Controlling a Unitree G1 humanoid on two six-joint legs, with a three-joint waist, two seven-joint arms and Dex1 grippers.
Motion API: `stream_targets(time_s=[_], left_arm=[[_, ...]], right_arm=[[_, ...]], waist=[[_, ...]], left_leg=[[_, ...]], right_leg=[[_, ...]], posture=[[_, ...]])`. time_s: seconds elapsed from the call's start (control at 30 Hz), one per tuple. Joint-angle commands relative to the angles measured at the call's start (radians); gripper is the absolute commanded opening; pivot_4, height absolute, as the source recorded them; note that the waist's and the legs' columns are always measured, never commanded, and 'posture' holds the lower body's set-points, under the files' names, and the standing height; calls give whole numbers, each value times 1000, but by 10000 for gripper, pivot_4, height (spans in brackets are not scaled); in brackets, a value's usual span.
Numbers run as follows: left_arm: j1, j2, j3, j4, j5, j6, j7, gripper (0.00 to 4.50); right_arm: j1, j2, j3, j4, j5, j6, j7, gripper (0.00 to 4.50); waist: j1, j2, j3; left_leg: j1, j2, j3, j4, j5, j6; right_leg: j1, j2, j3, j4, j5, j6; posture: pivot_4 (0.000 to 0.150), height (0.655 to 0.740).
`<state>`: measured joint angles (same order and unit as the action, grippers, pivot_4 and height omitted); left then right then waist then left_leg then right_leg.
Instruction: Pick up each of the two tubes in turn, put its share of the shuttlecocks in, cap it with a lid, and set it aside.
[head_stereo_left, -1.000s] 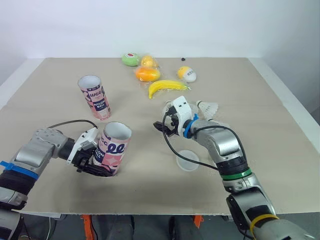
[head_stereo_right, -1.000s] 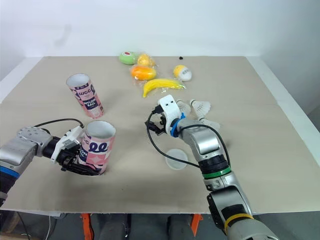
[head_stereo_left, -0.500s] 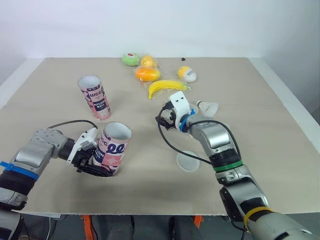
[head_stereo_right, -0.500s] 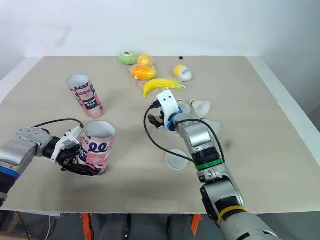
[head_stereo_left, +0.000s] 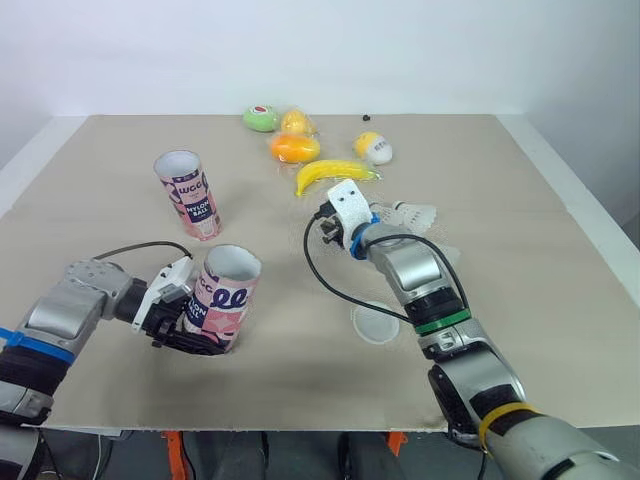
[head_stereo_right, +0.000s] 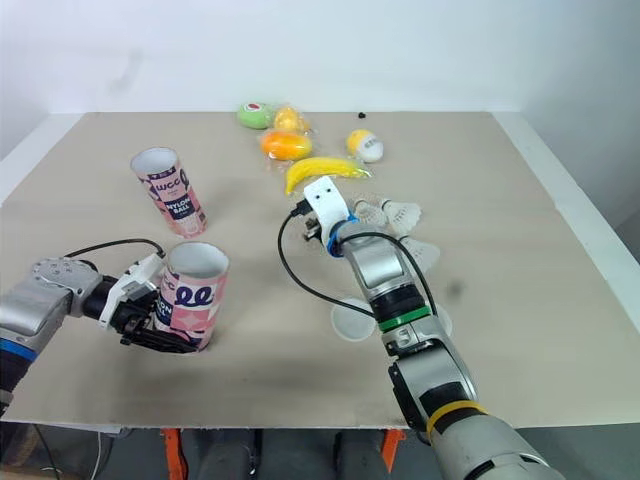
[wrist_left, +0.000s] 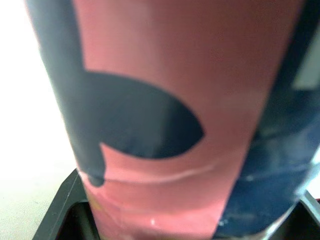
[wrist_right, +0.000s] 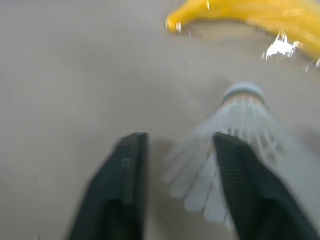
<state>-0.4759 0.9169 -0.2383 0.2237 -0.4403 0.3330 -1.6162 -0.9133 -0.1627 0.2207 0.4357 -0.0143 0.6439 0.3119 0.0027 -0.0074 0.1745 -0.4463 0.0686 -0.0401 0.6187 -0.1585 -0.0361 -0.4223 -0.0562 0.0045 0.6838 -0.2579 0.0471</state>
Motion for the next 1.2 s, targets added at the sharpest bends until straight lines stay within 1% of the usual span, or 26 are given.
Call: stream_targets(time_s=[0.03, 0.07, 0.27, 0.33, 0.47, 0.57, 0.7, 0.73, 0.8, 0.87, 1.0, 1.2], left_arm=[[17, -7, -5, -22, 10, 8, 2, 27876], [18, -7, -4, -22, 10, 8, 2, 27876], [13, -17, -8, -16, 15, 4, 2, 27876], [8, -22, -9, -12, 17, 4, 2, 27876], [2, -27, -12, -7, 20, 3, 2, 27876], [1, -27, -13, -5, 21, 2, 2, 27876], [-3, -28, -13, 0, 22, 1, 2, 27876], [-4, -28, -14, 2, 22, 0, 2, 27876], [-7, -29, -15, 7, 22, -2, 2, 27876], [-12, -30, -19, 12, 22, -5, 2, 27876], [-25, -36, -27, 26, 24, -11, 2, 27876], [-39, -38, -36, 37, 20, -16, 2, 27876]], right_arm=[[-23, 8, -1, -53, -10, -15, 17, 1580], [-21, 9, -2, -57, -10, -14, 19, 336], [-14, 6, -1, -118, -3, -25, 53, 336], [-6, 12, -26, -159, 49, -65, 112, 336], [-8, -42, -35, -227, 94, -149, 244, 336], [-16, -141, -42, -295, 109, -271, 373, 336], [20, -300, -19, -438, 134, -461, 592, 336], [27, -322, -18, -457, 148, -467, 625, 336], [39, -419, -11, -525, 177, -483, 752, 336], [35, -483, -4, -581, 203, -479, 846, 336], [12, -515, 9, -679, 295, -432, 953, 336], [-36, -482, 47, -653, 252, -439, 963, 336]], waist=[[0, 0, 0], [0, 0, 0], [0, 0, 0], [0, 0, 0], [2, 0, 0], [4, 0, 0], [4, 0, 1], [4, 0, 1], [2, 0, 0], [3, 1, 1], [1, 1, 1], [3, 1, 1]], left_leg=[[0, 0, 0, 0, 0, 0], [0, 0, 0, 0, 0, 0], [0, 0, 0, 0, 0, 0], [0, 0, 0, 0, 0, 0], [0, 0, 0, 0, 0, 0], [0, 0, 0, 1, 0, 0], [-1, -1, 0, 2, 0, 0], [-1, -1, 0, 2, 0, 0], [0, -1, 0, 1, 0, 0], [0, -1, 0, 1, 0, 0], [1, -1, 2, 2, 0, 0], [1, -1, 3, 4, 1, -1]], right_leg=[[0, 0, 0, 0, 0, 0], [0, 0, 0, 0, 0, 0], [0, 0, 0, 0, 0, 0], [0, 0, 0, 0, 0, 0], [0, 0, 0, 0, 0, 1], [1, 0, 0, 0, 0, 1], [1, -1, 1, -1, 0, 2], [1, -1, 1, -1, 0, 2], [1, 0, 1, -1, -1, 2], [1, 0, 1, 0, -1, 1], [1, -1, 2, 0, 0, 1], [2, -1, 3, 0, 0, -1]], posture=[[1500, 6895], [1500, 6895], [1500, 6895], [1500, 6895], [1500, 6895], [1500, 6895], [1500, 6895], [1500, 6895], [1500, 6895], [1500, 6895], [1500, 6895], [1500, 6895]])
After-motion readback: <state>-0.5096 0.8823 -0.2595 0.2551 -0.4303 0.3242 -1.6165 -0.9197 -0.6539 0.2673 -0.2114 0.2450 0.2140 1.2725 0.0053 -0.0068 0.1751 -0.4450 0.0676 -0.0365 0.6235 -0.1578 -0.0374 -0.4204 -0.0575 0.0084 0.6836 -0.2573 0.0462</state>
